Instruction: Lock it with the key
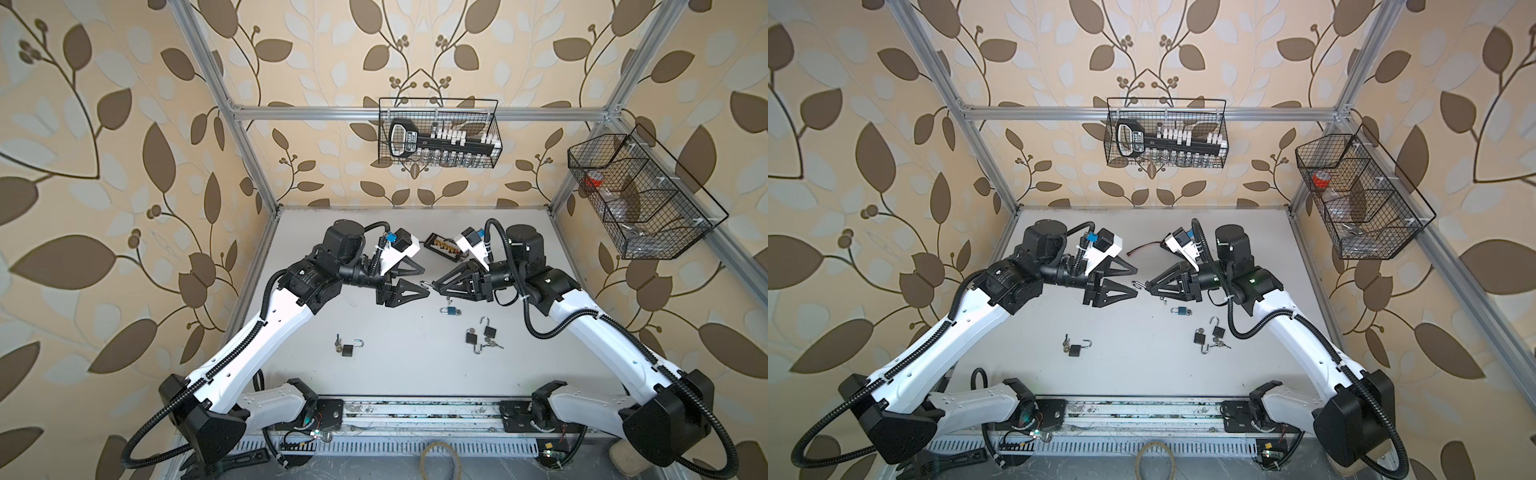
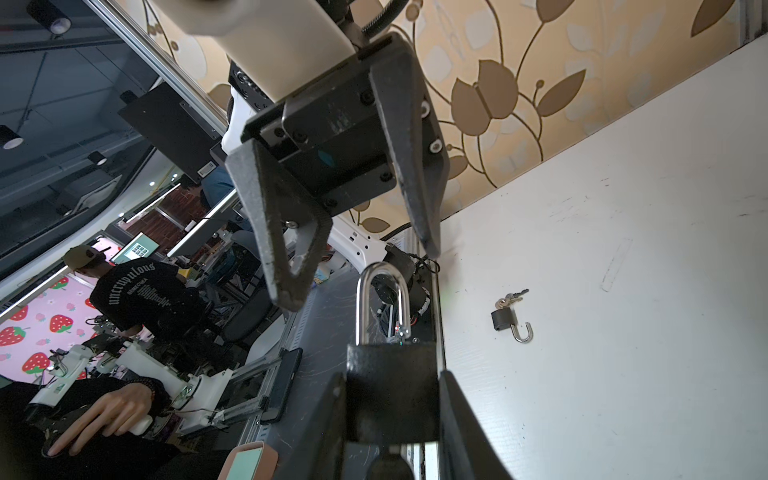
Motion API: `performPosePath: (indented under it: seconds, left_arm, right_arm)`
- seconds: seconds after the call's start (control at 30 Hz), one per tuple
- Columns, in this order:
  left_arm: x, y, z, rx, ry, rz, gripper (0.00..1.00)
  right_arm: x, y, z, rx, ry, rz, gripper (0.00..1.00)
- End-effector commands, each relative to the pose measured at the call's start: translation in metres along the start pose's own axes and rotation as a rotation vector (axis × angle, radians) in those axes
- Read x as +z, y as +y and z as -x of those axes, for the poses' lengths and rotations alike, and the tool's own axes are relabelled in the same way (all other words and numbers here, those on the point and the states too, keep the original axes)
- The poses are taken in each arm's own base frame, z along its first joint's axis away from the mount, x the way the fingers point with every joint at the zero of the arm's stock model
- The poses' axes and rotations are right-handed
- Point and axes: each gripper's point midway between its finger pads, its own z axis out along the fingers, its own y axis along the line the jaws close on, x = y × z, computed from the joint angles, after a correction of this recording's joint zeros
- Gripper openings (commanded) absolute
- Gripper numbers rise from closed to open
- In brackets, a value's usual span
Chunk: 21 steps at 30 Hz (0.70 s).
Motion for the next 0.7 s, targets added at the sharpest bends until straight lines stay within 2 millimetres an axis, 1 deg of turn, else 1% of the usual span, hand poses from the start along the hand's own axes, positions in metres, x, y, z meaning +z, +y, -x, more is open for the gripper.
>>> performPosePath:
  seconds: [0.0, 0.2, 0.5, 0.67]
  left_arm:
    - [-0.0002, -0.0095, 0.0091, 0.023, -0.012, -0.051, 0.57]
    - [-0.0004, -0.0108, 0.0098, 0.023, -0.013, -0.057, 0.42]
    - [-0.0004, -0.0120, 0.0105, 0.024, -0.015, -0.063, 0.34]
    - [-0.0007, -0.0125, 0.0110, 0.024, -0.016, -0.065, 0.26]
  right_arm:
    - [-0.0019, 0.0218, 0.0119, -0.067, -0.014, 0.055, 0.00]
    - [-0.0006, 0.0185, 0.0111, -0.053, -0.013, 0.046, 0.00]
    - [0.0033, 0.0157, 0.0079, -0.035, -0.002, 0.052, 0.00]
    - [0.0045, 0.0151, 0.0066, -0.029, 0.002, 0.053, 0.00]
